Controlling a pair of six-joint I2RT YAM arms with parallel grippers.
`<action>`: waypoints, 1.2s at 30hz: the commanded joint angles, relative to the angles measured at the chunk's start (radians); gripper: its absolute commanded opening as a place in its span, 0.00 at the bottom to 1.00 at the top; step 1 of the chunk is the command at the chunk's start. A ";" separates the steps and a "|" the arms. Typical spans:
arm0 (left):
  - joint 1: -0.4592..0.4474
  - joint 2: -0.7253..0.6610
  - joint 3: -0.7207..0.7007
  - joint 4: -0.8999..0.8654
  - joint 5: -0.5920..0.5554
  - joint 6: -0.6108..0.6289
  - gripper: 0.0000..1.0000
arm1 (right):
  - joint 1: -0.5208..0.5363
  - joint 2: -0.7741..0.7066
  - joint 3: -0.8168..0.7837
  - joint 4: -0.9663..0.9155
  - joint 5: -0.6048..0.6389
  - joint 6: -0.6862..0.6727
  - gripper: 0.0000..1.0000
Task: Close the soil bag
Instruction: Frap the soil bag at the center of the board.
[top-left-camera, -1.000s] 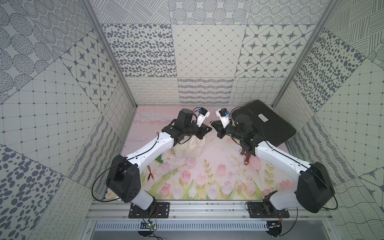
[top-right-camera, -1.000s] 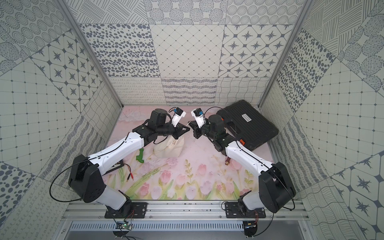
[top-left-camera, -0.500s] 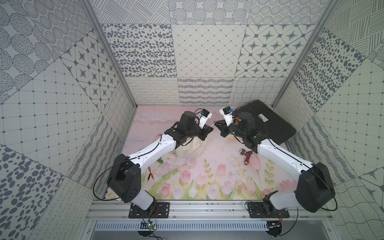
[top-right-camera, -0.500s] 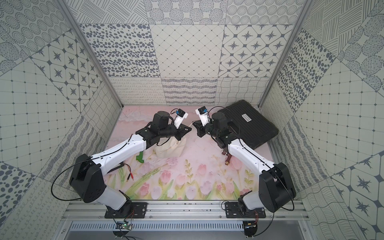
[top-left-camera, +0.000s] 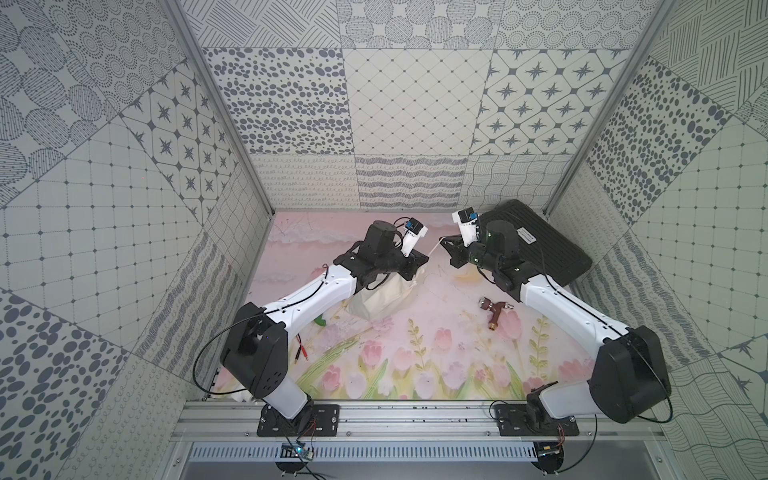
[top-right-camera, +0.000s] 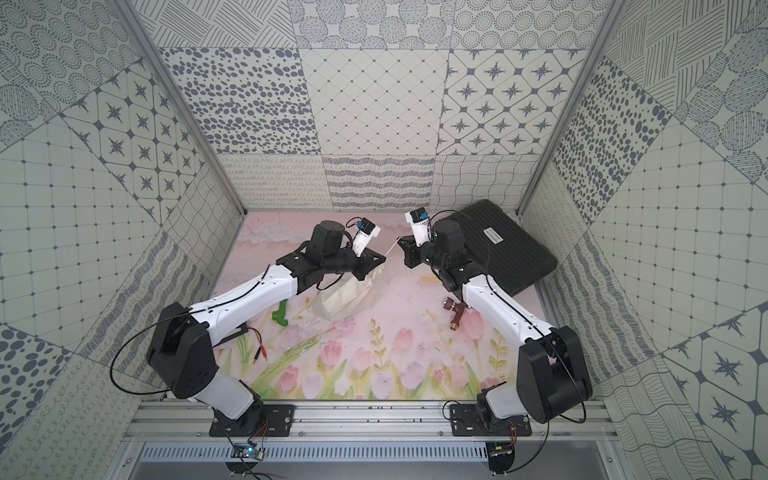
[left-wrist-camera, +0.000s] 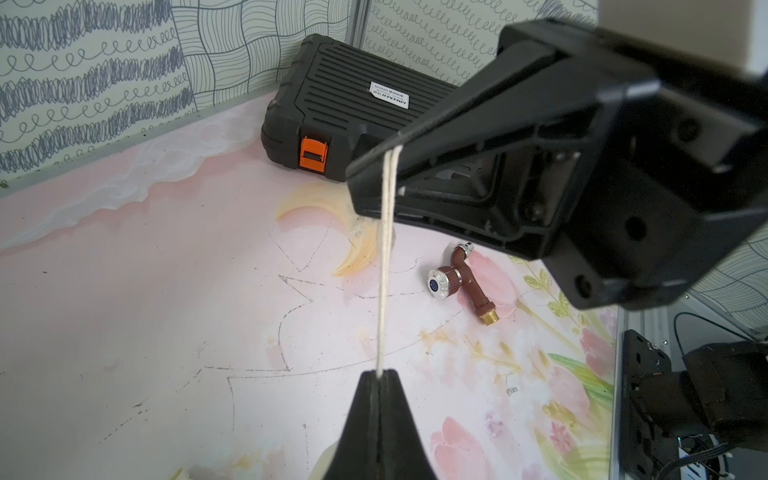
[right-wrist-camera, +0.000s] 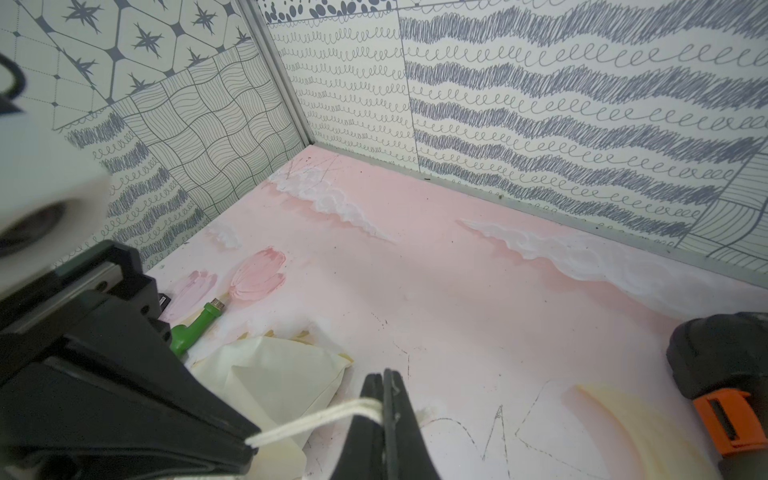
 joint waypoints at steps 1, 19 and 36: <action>-0.034 0.053 -0.018 -0.706 -0.028 0.027 0.00 | -0.128 -0.022 0.155 0.337 0.266 0.054 0.00; -0.098 0.159 -0.077 -0.836 -0.038 -0.052 0.09 | -0.211 0.016 0.330 0.304 0.292 0.088 0.00; -0.112 0.014 -0.043 -0.751 -0.188 -0.117 0.22 | -0.226 -0.006 0.285 0.256 0.144 0.134 0.00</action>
